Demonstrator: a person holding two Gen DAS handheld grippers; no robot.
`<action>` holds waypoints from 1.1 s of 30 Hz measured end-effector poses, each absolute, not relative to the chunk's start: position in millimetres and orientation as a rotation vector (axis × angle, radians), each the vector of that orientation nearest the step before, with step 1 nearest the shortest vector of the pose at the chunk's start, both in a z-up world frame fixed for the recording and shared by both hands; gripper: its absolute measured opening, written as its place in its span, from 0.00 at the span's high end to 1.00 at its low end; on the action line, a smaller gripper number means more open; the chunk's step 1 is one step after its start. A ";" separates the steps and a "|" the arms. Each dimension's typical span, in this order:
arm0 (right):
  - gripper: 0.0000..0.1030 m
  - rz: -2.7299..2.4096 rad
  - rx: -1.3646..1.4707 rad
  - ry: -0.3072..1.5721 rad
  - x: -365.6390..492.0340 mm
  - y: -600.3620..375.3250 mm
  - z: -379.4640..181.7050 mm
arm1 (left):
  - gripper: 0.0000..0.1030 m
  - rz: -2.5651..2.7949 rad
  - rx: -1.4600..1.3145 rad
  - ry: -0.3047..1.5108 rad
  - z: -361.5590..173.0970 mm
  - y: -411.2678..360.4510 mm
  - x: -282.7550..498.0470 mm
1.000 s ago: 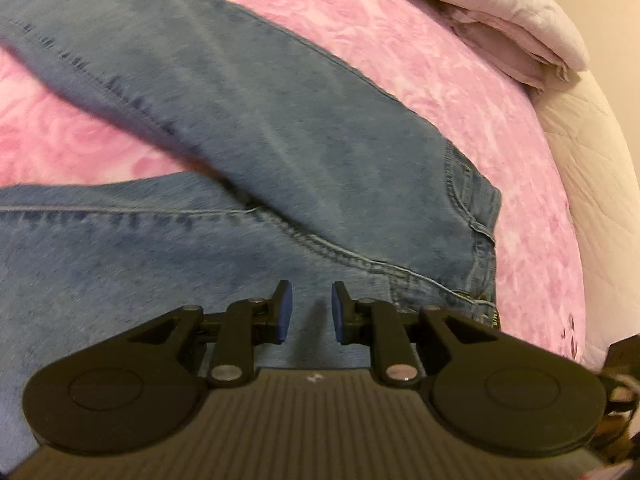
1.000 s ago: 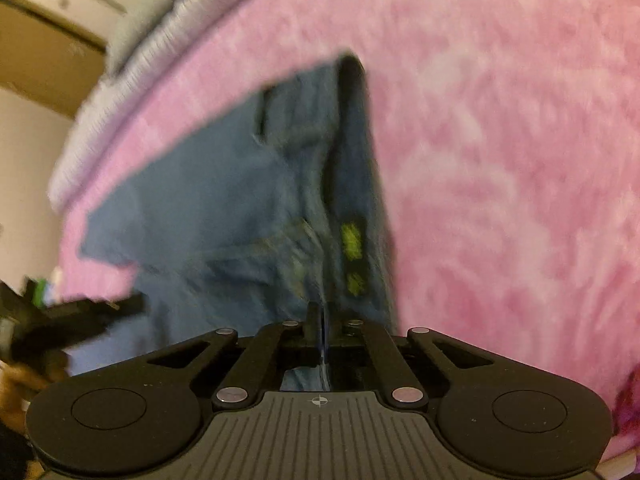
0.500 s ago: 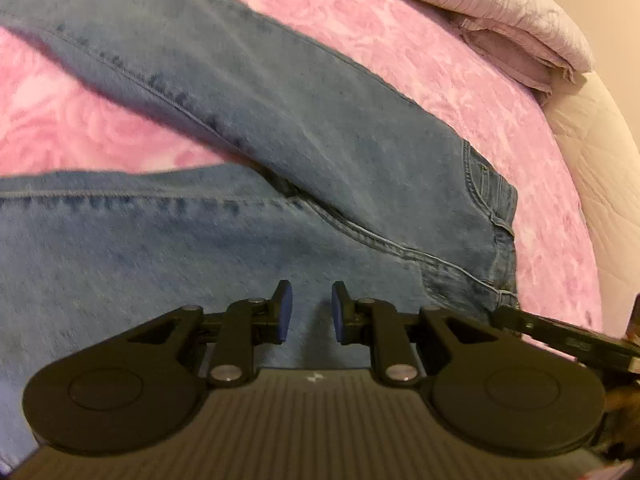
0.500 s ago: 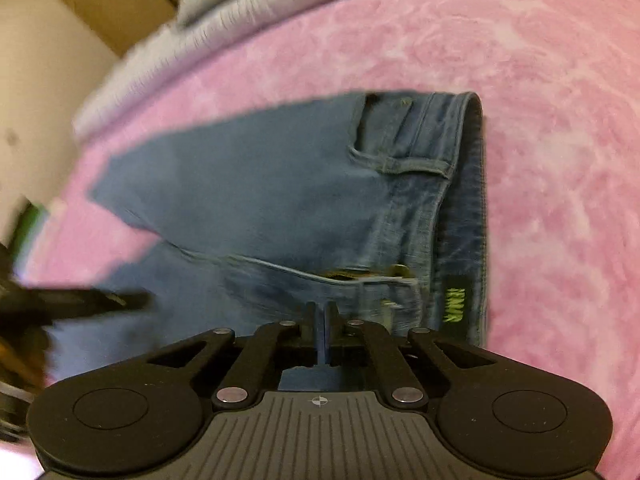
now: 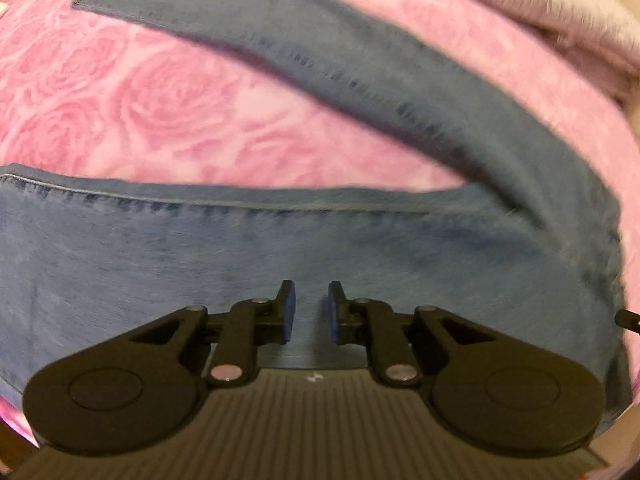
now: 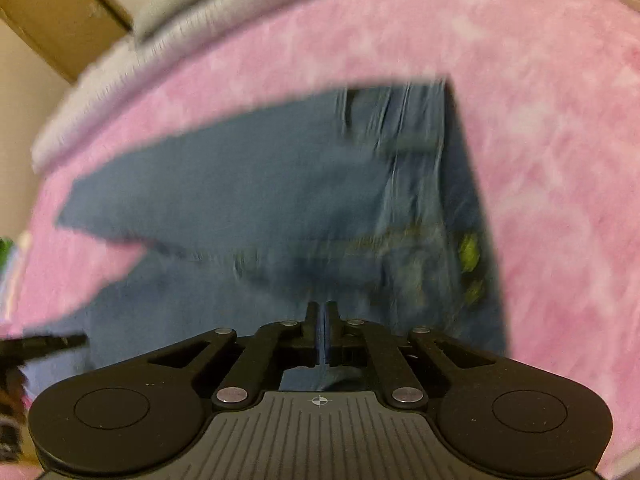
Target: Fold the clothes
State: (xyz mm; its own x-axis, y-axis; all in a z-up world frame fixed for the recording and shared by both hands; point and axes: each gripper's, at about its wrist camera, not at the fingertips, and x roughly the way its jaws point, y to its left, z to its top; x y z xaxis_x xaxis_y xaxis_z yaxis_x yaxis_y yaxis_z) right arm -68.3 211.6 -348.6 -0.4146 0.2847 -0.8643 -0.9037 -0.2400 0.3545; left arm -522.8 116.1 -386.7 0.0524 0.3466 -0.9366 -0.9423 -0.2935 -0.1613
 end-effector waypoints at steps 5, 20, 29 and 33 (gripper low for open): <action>0.98 1.510 -0.785 1.102 -86.0 190.4 -339.5 | 0.88 1.377 -1.282 0.669 -383.8 112.8 -563.0; 0.97 1.473 -0.545 1.207 -207.5 66.6 -160.5 | 0.77 1.340 -1.137 0.767 -205.7 70.1 -659.7; 0.97 1.479 -0.682 1.040 -237.5 33.3 -116.0 | 0.77 1.337 -1.055 0.745 -152.3 55.0 -636.8; 0.97 1.485 -0.769 1.024 -245.5 25.9 -117.5 | 0.75 1.372 -1.024 0.753 -136.2 39.7 -627.3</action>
